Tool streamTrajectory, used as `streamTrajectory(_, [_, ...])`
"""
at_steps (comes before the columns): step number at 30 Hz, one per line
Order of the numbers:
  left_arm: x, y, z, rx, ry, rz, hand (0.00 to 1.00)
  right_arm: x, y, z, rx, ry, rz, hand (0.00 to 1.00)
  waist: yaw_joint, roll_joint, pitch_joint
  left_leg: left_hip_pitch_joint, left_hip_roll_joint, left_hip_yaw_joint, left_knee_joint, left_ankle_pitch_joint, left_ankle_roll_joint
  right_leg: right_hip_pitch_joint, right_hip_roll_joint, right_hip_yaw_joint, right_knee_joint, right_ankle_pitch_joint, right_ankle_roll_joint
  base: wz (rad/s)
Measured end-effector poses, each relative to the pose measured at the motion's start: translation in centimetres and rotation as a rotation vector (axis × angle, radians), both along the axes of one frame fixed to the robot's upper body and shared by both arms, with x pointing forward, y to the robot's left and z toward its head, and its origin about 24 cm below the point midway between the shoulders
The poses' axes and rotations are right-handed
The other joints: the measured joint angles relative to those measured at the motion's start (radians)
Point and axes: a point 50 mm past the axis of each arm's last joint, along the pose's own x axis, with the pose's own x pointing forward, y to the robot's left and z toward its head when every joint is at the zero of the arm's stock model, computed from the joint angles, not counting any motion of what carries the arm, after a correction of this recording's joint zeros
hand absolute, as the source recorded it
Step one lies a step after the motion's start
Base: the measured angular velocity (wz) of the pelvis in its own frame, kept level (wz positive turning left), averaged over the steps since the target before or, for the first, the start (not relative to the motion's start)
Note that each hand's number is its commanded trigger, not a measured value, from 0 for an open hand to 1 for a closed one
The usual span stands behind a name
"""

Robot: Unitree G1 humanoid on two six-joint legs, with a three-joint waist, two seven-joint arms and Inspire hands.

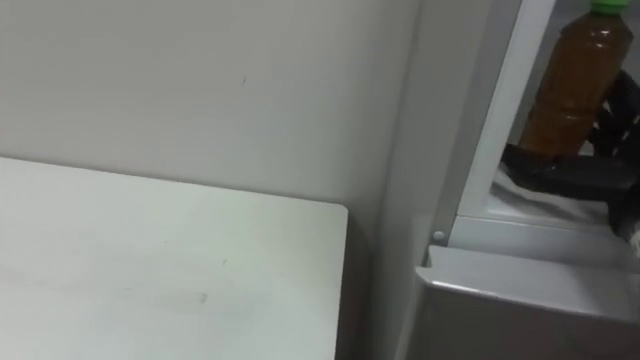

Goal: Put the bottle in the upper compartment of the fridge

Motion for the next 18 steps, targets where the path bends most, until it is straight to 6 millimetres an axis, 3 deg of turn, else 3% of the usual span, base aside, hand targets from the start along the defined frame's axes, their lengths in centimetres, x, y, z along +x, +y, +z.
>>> streamTrajectory(9, [-0.4,-0.3,-0.1,-0.005,0.014,-0.020,0.00,-0.9,2.2,1.3,-0.011,-0.093,0.044,0.00,-0.023,0.003,0.0006,0.014,0.000,0.002,-0.004,0.000,0.001,0.006,0.000,0.014,0.002,0.000,0.000,-0.03])
streamTrajectory(18, [-1.7,-1.6,-0.5,-0.018,0.035,0.002,0.00,-2.3,2.5,2.4,-0.010,-0.167,0.013,0.00,-0.023,0.013,0.0022,0.031,0.000,0.009,-0.003,-0.002,0.002,0.014,0.001,0.021,0.001,0.001,-0.001,-0.01])
